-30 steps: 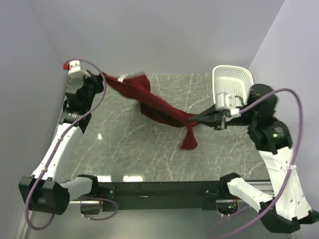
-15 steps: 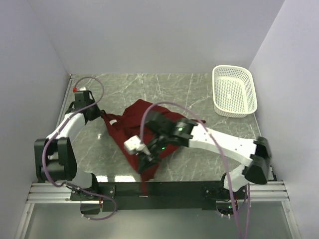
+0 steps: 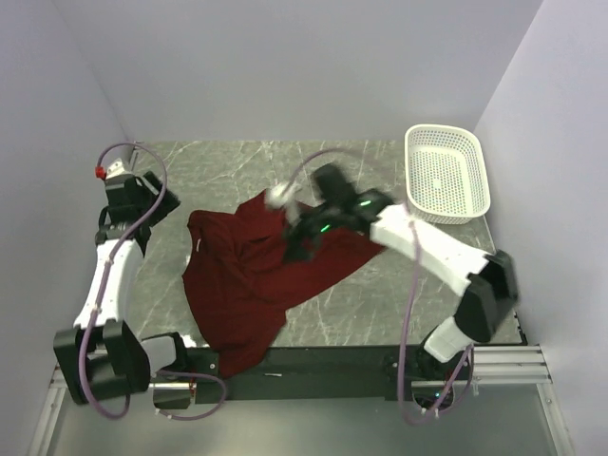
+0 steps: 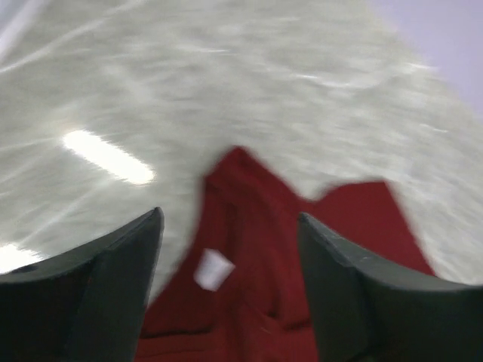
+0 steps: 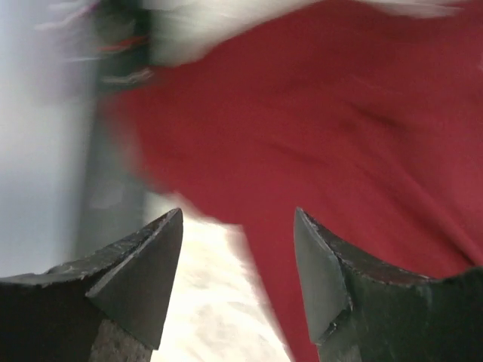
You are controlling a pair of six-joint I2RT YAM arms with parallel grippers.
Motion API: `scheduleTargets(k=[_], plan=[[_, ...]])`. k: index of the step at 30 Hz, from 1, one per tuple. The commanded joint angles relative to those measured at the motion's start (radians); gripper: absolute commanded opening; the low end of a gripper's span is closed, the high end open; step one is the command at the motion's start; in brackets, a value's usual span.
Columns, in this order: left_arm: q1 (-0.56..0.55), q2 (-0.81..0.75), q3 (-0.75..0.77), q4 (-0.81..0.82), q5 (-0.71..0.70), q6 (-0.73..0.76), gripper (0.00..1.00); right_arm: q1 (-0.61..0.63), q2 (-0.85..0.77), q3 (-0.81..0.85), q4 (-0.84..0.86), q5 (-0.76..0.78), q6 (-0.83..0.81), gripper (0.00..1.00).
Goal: Fold and stack the t-shirts
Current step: Flatten the tshirt out
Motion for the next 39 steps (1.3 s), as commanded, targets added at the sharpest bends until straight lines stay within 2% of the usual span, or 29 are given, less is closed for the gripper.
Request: scheduleTargets(k=[1,2,4,5,6,7,11,15,19,25,27,31,35,38,39], plan=[[-0.009,-0.077,-0.055,0.19,0.353,-0.005,0.83,-0.251,-0.158,-0.159,0.222,0.293,0.202,0.68],[-0.035,-0.035,-0.062,0.24,0.43,-0.023,0.83,-0.29,-0.161,-0.218,0.237,0.329,0.238,0.67],[-0.093,0.036,-0.004,0.23,0.53,-0.011,0.78,-0.382,-0.158,-0.272,0.261,0.449,0.264,0.65],[-0.165,0.095,0.015,0.22,0.533,0.006,0.77,-0.403,-0.151,-0.315,0.256,0.471,0.252,0.64],[-0.191,0.122,0.032,0.209,0.535,0.013,0.76,-0.429,-0.129,-0.332,0.25,0.485,0.249,0.64],[-0.269,0.143,0.056,0.203,0.529,0.021,0.76,-0.477,-0.118,-0.346,0.229,0.489,0.247,0.6],[-0.368,0.212,0.084,0.177,0.504,0.039,0.73,-0.558,-0.075,-0.426,0.219,0.52,0.203,0.54],[-0.399,0.17,0.05,0.14,0.461,0.066,0.74,-0.589,-0.028,-0.427,0.245,0.563,0.181,0.56],[-0.397,0.073,-0.022,0.065,0.374,0.13,0.75,-0.603,0.052,-0.375,0.247,0.594,0.161,0.61],[-0.399,-0.088,-0.146,0.028,0.264,0.178,0.75,-0.62,0.152,-0.305,0.206,0.565,0.158,0.59],[-0.397,-0.139,-0.166,0.019,0.253,0.182,0.75,-0.621,0.143,-0.314,0.195,0.558,0.157,0.51],[-0.4,-0.194,-0.183,0.022,0.248,0.173,0.75,-0.638,0.04,-0.364,0.176,0.551,0.148,0.0],[-0.399,-0.2,-0.183,0.031,0.262,0.171,0.76,-0.649,-0.132,-0.441,0.088,0.494,0.082,0.0],[-0.399,-0.191,-0.181,0.035,0.289,0.171,0.76,-0.652,-0.313,-0.493,-0.067,0.457,-0.022,0.0],[-0.399,-0.189,-0.183,0.038,0.302,0.173,0.75,-0.652,-0.404,-0.506,-0.2,0.399,-0.076,0.0]])
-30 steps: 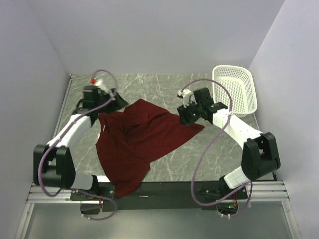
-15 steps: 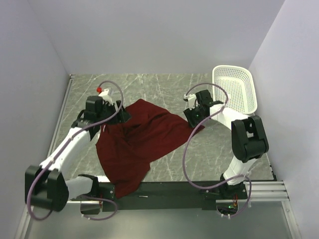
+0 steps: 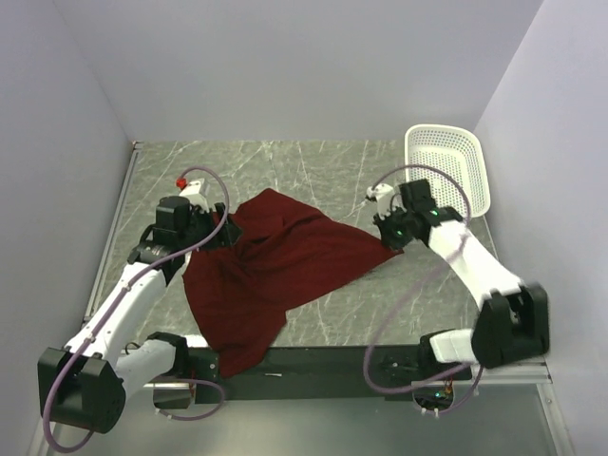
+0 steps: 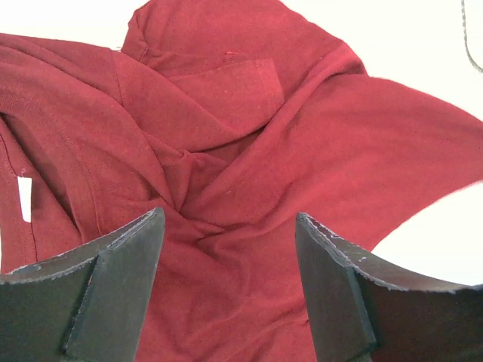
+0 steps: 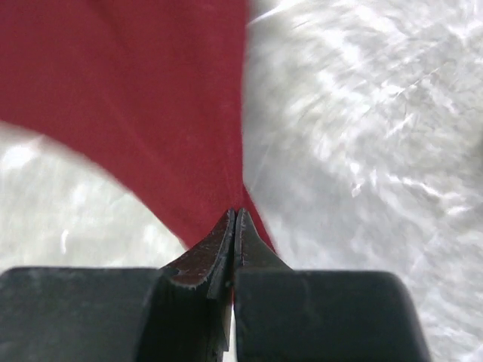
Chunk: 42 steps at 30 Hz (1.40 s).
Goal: Fold and stack the t-shirts
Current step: Flatten the tshirt out
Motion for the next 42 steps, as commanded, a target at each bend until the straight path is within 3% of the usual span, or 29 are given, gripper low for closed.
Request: scheduleTargets(k=[1,3,5,6,7,9,13,19,25,26,30,35,37,42], plan=[[0.0,-0.002,-0.001,0.045,0.043,0.017,0.76,-0.006,-0.223,-0.051,-0.33,-0.14,-0.294,0.0],[0.0,0.013,-0.003,0.069,0.105,0.007,0.76,-0.008,-0.347,-0.083,-0.581,-0.183,-0.477,0.0],[0.0,0.059,0.005,0.115,0.155,-0.017,0.76,-0.005,-0.426,-0.152,-0.674,-0.145,-0.646,0.01],[0.0,0.082,0.012,0.126,0.204,-0.026,0.75,-0.006,-0.484,-0.178,-0.685,-0.107,-0.657,0.15],[-0.009,0.105,0.04,0.14,0.22,-0.051,0.75,-0.006,-0.504,-0.202,-0.667,-0.035,-0.659,0.48],[-0.034,0.183,0.113,0.155,0.206,-0.066,0.75,-0.011,-0.532,-0.222,-0.606,-0.004,-0.638,0.57],[-0.132,0.355,0.3,0.133,0.133,-0.063,0.74,-0.014,-0.517,-0.179,-0.393,-0.092,-0.434,0.59],[-0.224,0.781,0.669,0.035,0.044,-0.022,0.71,-0.014,-0.291,-0.036,-0.103,-0.325,-0.094,0.58],[-0.308,1.132,1.068,-0.194,-0.071,-0.133,0.62,-0.118,-0.176,-0.03,-0.052,-0.497,-0.035,0.57],[-0.321,1.156,1.092,-0.249,-0.138,-0.161,0.62,-0.164,-0.196,-0.045,-0.043,-0.507,-0.032,0.57],[-0.338,1.176,1.053,-0.22,-0.159,-0.348,0.65,-0.216,-0.234,-0.081,-0.029,-0.554,-0.032,0.57],[-0.354,1.216,1.077,-0.298,-0.274,-0.592,0.59,-0.216,-0.234,-0.076,-0.032,-0.562,-0.03,0.57],[-0.358,1.259,1.143,-0.381,-0.32,-0.618,0.51,-0.216,-0.245,-0.079,-0.032,-0.56,-0.028,0.57],[-0.358,1.26,1.134,-0.394,-0.323,-0.577,0.16,-0.253,-0.271,-0.091,-0.027,-0.582,-0.024,0.57]])
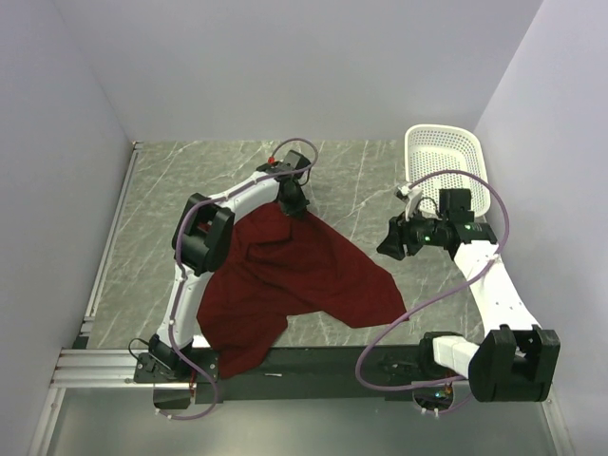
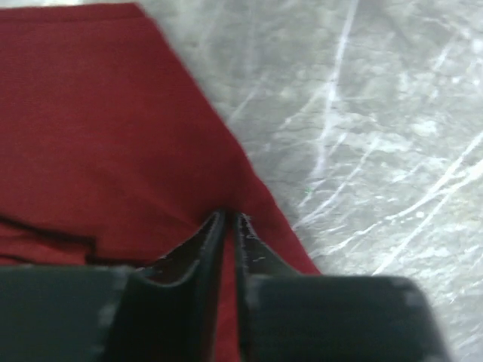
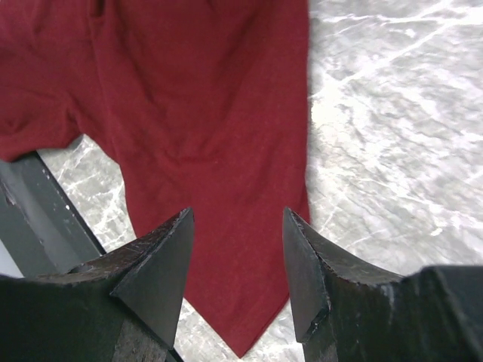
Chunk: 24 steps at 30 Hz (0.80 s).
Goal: Fold and stack the t-shirts
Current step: Flatten the tshirt out
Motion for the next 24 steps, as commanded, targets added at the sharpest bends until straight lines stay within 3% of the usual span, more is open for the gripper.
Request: scheduleTargets(k=[1,4,8,10,11,12,14,19,24], plan=[[-0.002,-0.013,0.008,-0.046,-0.036,-0.006,0.13,-0.026,-0.043,-0.007,0.032,-0.041,0.008,0.57],[-0.002,-0.047,-0.027,-0.043,-0.054,0.033,0.0,-0.027,-0.043,-0.002,0.028,-0.049,0.007,0.57],[0.003,-0.136,-0.104,0.017,-0.094,0.068,0.0,-0.032,-0.051,-0.004,0.029,-0.049,0.007,0.57],[0.003,-0.185,-0.144,0.051,-0.082,0.08,0.15,-0.032,-0.052,-0.005,0.029,-0.05,0.007,0.57],[0.004,-0.196,-0.15,0.068,-0.076,0.079,0.28,-0.034,-0.055,-0.005,0.029,-0.047,0.007,0.57],[0.003,-0.202,-0.148,0.066,-0.074,0.061,0.48,-0.034,-0.054,-0.005,0.031,-0.046,0.007,0.57],[0.004,-0.187,-0.118,0.049,-0.054,0.047,0.57,-0.034,-0.055,-0.004,0.029,-0.046,0.007,0.57],[0.003,-0.043,0.016,-0.082,-0.054,-0.015,0.58,-0.038,-0.063,-0.007,0.029,-0.044,0.005,0.57],[0.004,0.002,0.031,-0.072,-0.056,-0.042,0.51,-0.041,-0.066,-0.007,0.029,-0.044,0.004,0.57]])
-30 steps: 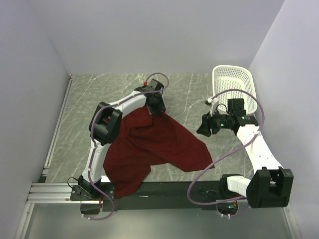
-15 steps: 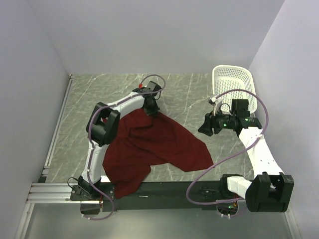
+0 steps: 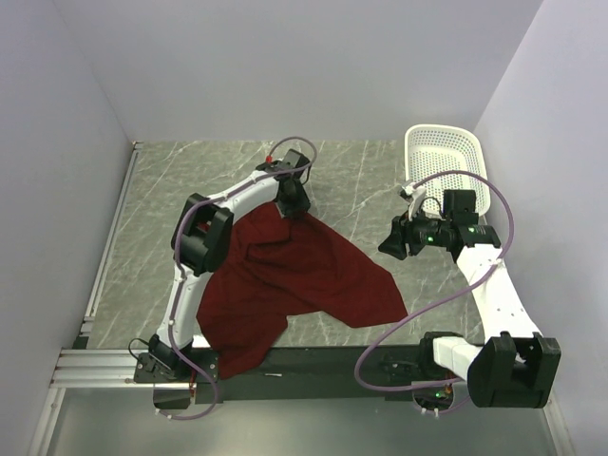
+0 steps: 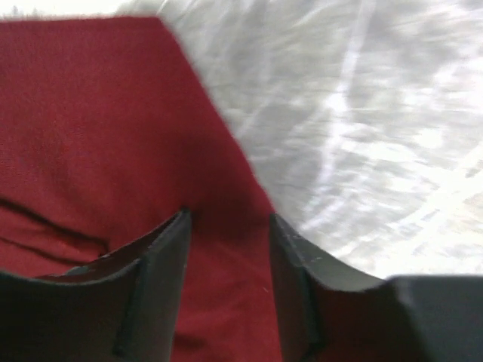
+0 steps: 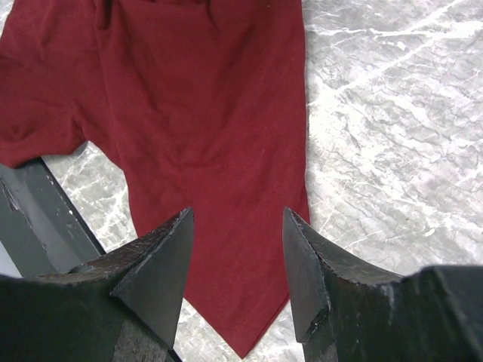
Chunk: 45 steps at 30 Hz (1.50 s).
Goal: Fold and stack the t-shirts
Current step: Flatten the tshirt out
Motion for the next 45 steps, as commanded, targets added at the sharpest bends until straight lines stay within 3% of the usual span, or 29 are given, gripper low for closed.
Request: scheduleTargets(k=[1,2,4,5,6,10,13,18,21,22,23,25,26,28,29,32,36,42,45], plan=[[0.003,0.029,0.023,-0.034,-0.005,-0.032,0.49,-0.008,-0.027,-0.005,0.029,-0.018,-0.001,0.57],[0.003,0.03,0.025,-0.034,-0.006,-0.032,0.47,-0.01,-0.025,-0.005,0.029,-0.018,-0.001,0.57],[0.006,0.027,0.02,-0.022,0.0,-0.019,0.29,-0.01,-0.028,-0.005,0.028,-0.021,-0.002,0.57],[0.007,0.024,0.014,-0.019,0.003,-0.016,0.09,-0.01,-0.027,-0.005,0.028,-0.021,-0.002,0.57],[0.01,0.012,0.009,-0.016,0.003,-0.003,0.0,-0.008,-0.027,-0.007,0.028,-0.021,-0.002,0.57],[0.012,-0.109,-0.07,0.03,-0.032,0.046,0.0,-0.011,-0.035,-0.007,0.026,-0.023,-0.004,0.57],[0.012,-0.322,-0.288,0.18,-0.003,0.115,0.0,-0.013,-0.038,-0.009,0.026,-0.024,-0.004,0.57],[0.012,-0.734,-0.88,0.442,0.164,0.1,0.0,-0.011,-0.033,-0.012,0.014,-0.027,-0.022,0.57],[0.007,-0.862,-1.176,0.539,0.305,0.005,0.01,-0.005,-0.015,-0.01,0.002,-0.041,-0.047,0.57],[0.007,-0.888,-1.289,0.568,0.342,-0.017,0.05,0.013,-0.009,-0.01,-0.001,-0.043,-0.053,0.57],[0.004,-0.911,-1.331,0.584,0.36,-0.051,0.15,0.024,-0.001,-0.006,-0.009,-0.041,-0.071,0.57],[0.001,-1.002,-1.379,0.55,0.358,-0.072,0.26,0.073,0.028,-0.001,-0.009,-0.02,-0.077,0.57],[0.001,-1.04,-1.391,0.524,0.339,-0.081,0.35,0.143,0.037,0.011,-0.012,0.029,-0.089,0.57],[0.0,-1.188,-1.371,0.417,0.243,-0.083,0.41,0.22,0.08,0.034,-0.012,0.078,-0.103,0.57],[0.0,-1.242,-1.361,0.385,0.207,-0.083,0.49,0.293,0.097,0.071,-0.012,0.095,-0.116,0.57],[-0.002,-1.439,-1.318,0.309,0.114,-0.06,0.6,0.367,0.218,0.207,-0.009,0.088,-0.081,0.57],[0.001,-1.603,-1.307,0.239,-0.011,-0.052,0.66,0.487,0.517,0.436,-0.034,0.054,-0.007,0.57],[0.003,-1.643,-1.322,0.13,-0.044,-0.112,0.66,0.611,0.908,0.839,-0.09,0.022,0.119,0.58],[0.004,-1.697,-1.328,0.099,-0.061,-0.128,0.66,0.657,1.014,0.967,-0.123,0.036,0.14,0.58]])
